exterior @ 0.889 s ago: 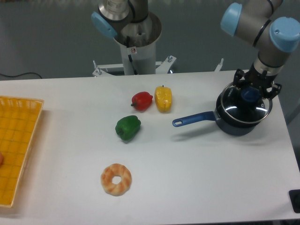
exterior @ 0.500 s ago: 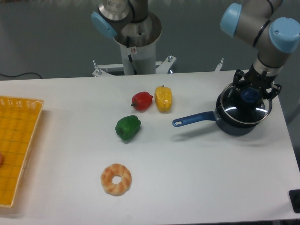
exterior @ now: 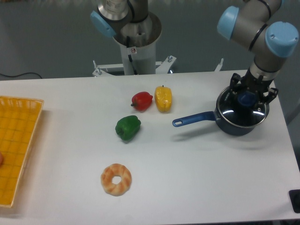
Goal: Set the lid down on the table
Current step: 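Close the gripper on the glass lid's knob atop the blue saucepan, then lift the glass lid up off the saucepan rim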
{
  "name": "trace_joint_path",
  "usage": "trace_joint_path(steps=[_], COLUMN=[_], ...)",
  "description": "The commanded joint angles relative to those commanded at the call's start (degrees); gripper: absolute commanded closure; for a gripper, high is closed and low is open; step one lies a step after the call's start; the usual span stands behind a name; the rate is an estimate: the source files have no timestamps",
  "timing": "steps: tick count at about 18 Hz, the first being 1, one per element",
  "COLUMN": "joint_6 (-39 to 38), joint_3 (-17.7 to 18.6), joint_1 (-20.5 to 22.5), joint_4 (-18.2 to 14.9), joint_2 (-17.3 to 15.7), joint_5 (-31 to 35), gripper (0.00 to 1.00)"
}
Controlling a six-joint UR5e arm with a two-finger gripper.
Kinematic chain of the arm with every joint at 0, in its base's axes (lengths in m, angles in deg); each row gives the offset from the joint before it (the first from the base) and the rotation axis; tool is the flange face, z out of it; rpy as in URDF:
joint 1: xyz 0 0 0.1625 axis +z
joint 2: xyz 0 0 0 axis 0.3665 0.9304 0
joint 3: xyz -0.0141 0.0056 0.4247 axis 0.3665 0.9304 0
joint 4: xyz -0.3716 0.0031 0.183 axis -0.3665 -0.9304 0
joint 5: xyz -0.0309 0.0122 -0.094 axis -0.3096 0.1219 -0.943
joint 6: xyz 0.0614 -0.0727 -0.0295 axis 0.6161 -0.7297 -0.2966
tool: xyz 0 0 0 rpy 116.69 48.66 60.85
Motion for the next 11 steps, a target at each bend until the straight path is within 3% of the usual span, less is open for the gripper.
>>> trace_joint_path(steps=[11], joint_6=[-8.88], joint_3=[-1.23], joint_1=[-4.66], joint_4=[0.09], joint_2=[1.23], joint_5=[-0.09], gripper=[0.49])
